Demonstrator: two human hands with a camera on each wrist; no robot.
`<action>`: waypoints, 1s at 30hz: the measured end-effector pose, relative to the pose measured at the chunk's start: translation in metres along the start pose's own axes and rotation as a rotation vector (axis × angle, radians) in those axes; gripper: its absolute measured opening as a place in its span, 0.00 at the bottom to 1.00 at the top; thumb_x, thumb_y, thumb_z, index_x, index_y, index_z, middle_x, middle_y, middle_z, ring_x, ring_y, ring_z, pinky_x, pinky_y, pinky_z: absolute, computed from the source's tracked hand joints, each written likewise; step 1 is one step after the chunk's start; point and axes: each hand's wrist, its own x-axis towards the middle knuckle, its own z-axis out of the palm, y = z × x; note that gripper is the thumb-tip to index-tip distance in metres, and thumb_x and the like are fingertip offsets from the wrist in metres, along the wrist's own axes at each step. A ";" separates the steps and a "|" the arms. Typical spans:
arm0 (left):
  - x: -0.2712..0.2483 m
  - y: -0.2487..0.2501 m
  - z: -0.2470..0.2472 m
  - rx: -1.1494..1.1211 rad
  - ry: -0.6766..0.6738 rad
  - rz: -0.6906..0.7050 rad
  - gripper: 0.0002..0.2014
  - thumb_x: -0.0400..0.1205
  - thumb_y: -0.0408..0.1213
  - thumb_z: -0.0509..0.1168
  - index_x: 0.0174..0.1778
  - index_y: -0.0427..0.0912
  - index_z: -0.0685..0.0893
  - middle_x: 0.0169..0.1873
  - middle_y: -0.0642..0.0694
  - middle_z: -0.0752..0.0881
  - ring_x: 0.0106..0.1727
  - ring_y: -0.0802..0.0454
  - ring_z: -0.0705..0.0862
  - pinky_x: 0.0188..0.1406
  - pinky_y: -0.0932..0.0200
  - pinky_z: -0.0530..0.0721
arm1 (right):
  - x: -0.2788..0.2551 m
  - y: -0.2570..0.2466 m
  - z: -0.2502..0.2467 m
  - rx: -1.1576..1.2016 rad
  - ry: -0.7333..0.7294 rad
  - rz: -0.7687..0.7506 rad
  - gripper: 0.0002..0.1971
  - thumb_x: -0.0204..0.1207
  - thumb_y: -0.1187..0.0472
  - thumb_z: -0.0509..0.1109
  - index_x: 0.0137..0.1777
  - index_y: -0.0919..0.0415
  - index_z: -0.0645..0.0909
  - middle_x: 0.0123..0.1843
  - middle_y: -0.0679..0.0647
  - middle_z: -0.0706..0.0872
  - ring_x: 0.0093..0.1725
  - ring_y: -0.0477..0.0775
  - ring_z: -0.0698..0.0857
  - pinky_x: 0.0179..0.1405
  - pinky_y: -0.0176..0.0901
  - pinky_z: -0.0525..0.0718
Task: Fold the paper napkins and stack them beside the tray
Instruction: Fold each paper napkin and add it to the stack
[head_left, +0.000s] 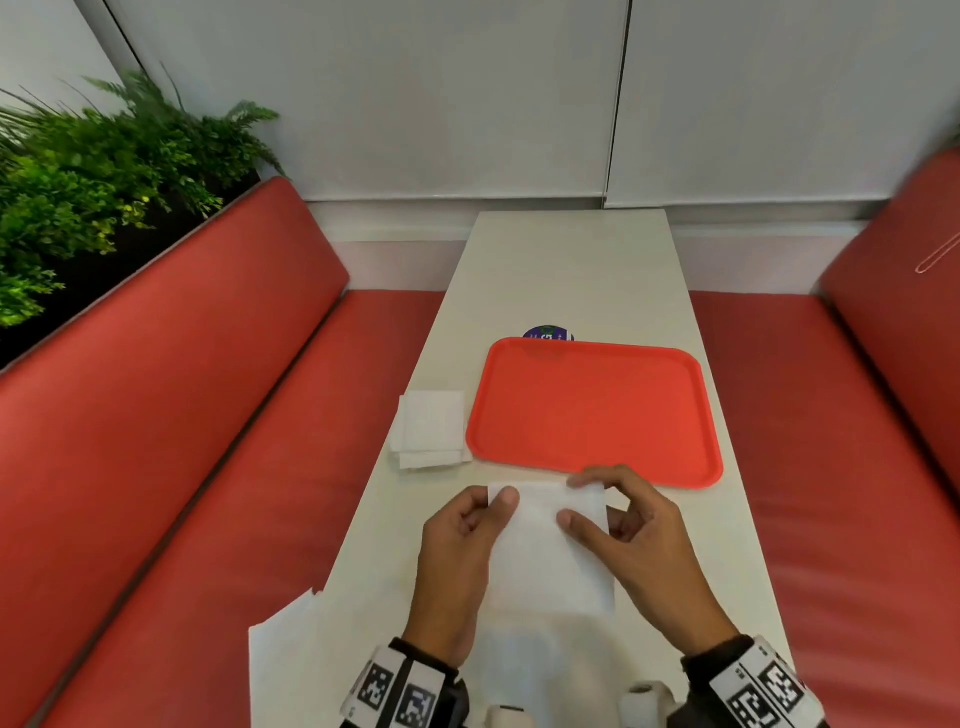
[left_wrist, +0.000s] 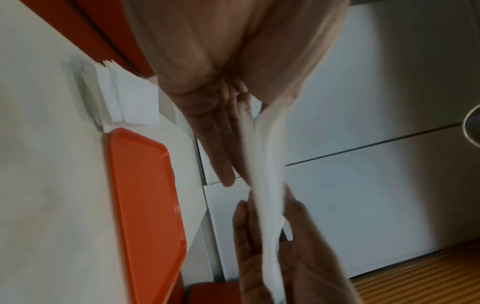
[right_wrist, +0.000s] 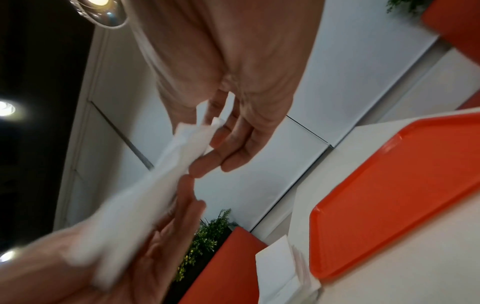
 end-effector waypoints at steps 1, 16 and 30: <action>0.003 0.000 -0.003 0.024 0.008 0.008 0.23 0.79 0.51 0.76 0.46 0.31 0.82 0.41 0.35 0.84 0.45 0.42 0.81 0.49 0.43 0.79 | 0.003 0.003 0.004 0.012 0.005 0.049 0.20 0.72 0.69 0.80 0.60 0.50 0.84 0.52 0.53 0.86 0.42 0.58 0.92 0.39 0.49 0.91; 0.104 -0.042 -0.109 0.081 0.222 -0.058 0.13 0.84 0.45 0.71 0.38 0.45 0.78 0.28 0.52 0.75 0.31 0.54 0.69 0.31 0.55 0.65 | 0.102 0.086 0.090 0.028 -0.006 0.402 0.14 0.75 0.54 0.74 0.51 0.65 0.90 0.49 0.55 0.94 0.41 0.52 0.91 0.38 0.37 0.87; 0.063 -0.079 -0.250 0.535 0.659 -0.164 0.12 0.71 0.42 0.78 0.47 0.56 0.84 0.49 0.52 0.87 0.55 0.50 0.83 0.59 0.45 0.81 | 0.252 0.169 0.153 -0.355 0.381 0.215 0.13 0.67 0.52 0.84 0.42 0.52 0.83 0.40 0.55 0.88 0.38 0.56 0.85 0.41 0.56 0.88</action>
